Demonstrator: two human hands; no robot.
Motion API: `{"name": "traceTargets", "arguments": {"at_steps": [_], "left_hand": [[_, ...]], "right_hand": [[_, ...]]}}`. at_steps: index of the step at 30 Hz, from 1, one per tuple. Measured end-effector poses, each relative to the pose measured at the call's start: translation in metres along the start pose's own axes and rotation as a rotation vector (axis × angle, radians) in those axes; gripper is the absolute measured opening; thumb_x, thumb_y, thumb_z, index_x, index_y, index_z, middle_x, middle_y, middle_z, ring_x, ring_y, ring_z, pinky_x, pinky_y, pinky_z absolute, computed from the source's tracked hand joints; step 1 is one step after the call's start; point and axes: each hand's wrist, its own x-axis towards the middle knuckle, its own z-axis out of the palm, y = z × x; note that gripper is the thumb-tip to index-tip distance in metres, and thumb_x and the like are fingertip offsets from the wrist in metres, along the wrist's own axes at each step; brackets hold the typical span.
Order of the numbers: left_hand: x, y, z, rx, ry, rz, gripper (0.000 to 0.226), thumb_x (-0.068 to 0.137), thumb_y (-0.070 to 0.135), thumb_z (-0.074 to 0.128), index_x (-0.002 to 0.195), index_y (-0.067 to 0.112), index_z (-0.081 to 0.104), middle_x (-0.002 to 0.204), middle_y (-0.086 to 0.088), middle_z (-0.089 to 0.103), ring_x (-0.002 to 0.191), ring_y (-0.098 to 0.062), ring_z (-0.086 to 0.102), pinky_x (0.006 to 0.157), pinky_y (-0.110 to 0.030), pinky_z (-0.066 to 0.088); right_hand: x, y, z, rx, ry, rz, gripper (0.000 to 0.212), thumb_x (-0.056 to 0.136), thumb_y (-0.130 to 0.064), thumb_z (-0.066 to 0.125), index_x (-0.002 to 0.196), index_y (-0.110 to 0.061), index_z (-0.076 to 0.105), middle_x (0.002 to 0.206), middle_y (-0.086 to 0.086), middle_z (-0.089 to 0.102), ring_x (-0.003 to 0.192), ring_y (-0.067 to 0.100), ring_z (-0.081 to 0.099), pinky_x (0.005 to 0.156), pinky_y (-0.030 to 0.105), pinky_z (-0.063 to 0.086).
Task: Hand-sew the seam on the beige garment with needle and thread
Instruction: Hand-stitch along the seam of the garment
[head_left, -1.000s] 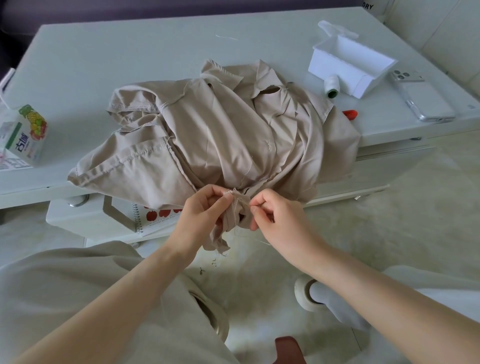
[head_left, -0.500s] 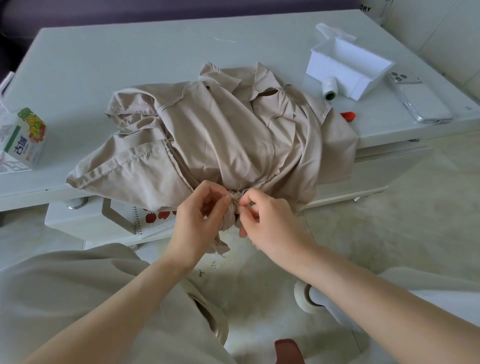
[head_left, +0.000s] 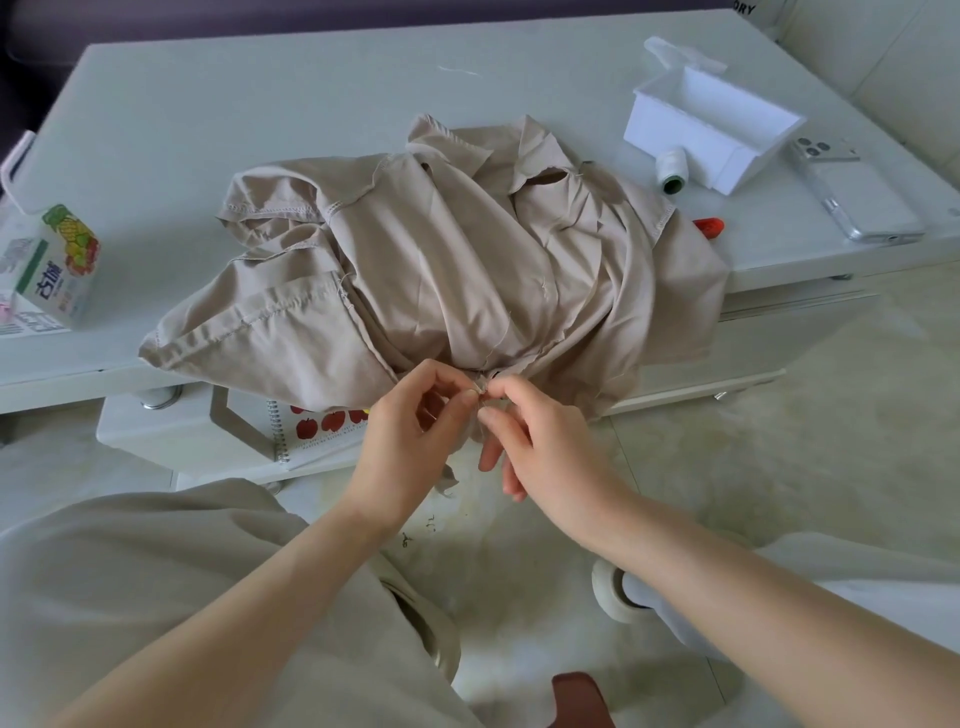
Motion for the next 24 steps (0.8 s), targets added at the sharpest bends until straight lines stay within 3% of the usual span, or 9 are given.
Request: {"name": "traceTargets", "arguments": {"at_steps": [3, 7, 11, 13, 15, 18, 24], "left_hand": [[0.002, 0.0, -0.001, -0.007, 0.025, -0.006, 0.01, 0.094, 0.01, 0.057, 0.085, 0.015, 0.06, 0.067, -0.014, 0.058, 0.056, -0.022, 0.054, 0.044, -0.025, 0.048], [0.005, 0.0, -0.002, -0.019, 0.039, -0.012, 0.011, 0.094, 0.009, 0.056, 0.085, 0.014, 0.06, 0.067, -0.018, 0.056, 0.052, -0.018, 0.051, 0.041, -0.019, 0.044], [0.003, 0.002, -0.001, -0.042, -0.014, -0.01, 0.011, 0.093, 0.01, 0.057, 0.084, 0.015, 0.06, 0.062, -0.005, 0.054, 0.054, -0.008, 0.049, 0.045, -0.016, 0.043], [0.002, 0.002, -0.001, -0.036, -0.058, -0.017, 0.012, 0.093, 0.011, 0.057, 0.082, 0.017, 0.06, 0.062, 0.002, 0.054, 0.056, -0.008, 0.049, 0.049, -0.017, 0.043], [0.002, 0.002, -0.001, -0.042, -0.092, -0.039, 0.012, 0.093, 0.013, 0.058, 0.082, 0.018, 0.06, 0.064, -0.007, 0.053, 0.058, -0.012, 0.048, 0.048, -0.02, 0.044], [0.004, 0.002, -0.002, -0.072, -0.105, -0.075, 0.01, 0.093, 0.015, 0.059, 0.083, 0.016, 0.062, 0.069, -0.02, 0.053, 0.06, -0.017, 0.047, 0.047, -0.027, 0.046], [0.007, 0.005, 0.002, -0.176, -0.065, -0.166, 0.01, 0.091, 0.014, 0.061, 0.083, 0.011, 0.064, 0.063, -0.006, 0.054, 0.06, -0.022, 0.046, 0.046, -0.025, 0.044]], "right_hand": [[-0.004, 0.002, 0.001, -0.09, -0.044, -0.041, 0.03, 0.099, -0.012, 0.044, 0.128, -0.017, 0.05, 0.088, 0.005, 0.066, 0.053, -0.001, 0.053, 0.052, 0.009, 0.042], [-0.009, 0.004, -0.001, -0.073, -0.066, -0.081, 0.041, 0.097, -0.009, 0.047, 0.138, -0.017, 0.044, 0.104, -0.001, 0.067, 0.071, 0.009, 0.061, 0.067, 0.015, 0.049], [-0.009, 0.003, -0.005, -0.043, -0.034, -0.085, 0.024, 0.094, -0.009, 0.054, 0.118, -0.013, 0.054, 0.085, -0.005, 0.068, 0.058, -0.002, 0.059, 0.058, 0.01, 0.045], [-0.008, 0.001, -0.008, 0.016, -0.016, -0.062, 0.01, 0.095, -0.01, 0.054, 0.097, -0.02, 0.053, 0.08, 0.001, 0.07, 0.053, 0.002, 0.059, 0.054, 0.012, 0.045], [-0.005, 0.0, -0.009, 0.061, 0.008, -0.041, 0.017, 0.095, -0.012, 0.053, 0.084, -0.025, 0.049, 0.075, 0.003, 0.068, 0.05, 0.01, 0.06, 0.051, 0.015, 0.044], [-0.001, 0.0, -0.01, 0.032, 0.036, -0.022, 0.01, 0.095, -0.015, 0.053, 0.085, -0.016, 0.053, 0.068, 0.002, 0.066, 0.043, 0.011, 0.051, 0.049, 0.018, 0.043], [0.002, 0.001, -0.008, -0.04, 0.072, -0.039, 0.014, 0.096, -0.02, 0.053, 0.083, -0.015, 0.052, 0.067, 0.001, 0.066, 0.04, 0.007, 0.042, 0.046, 0.014, 0.036]]}}
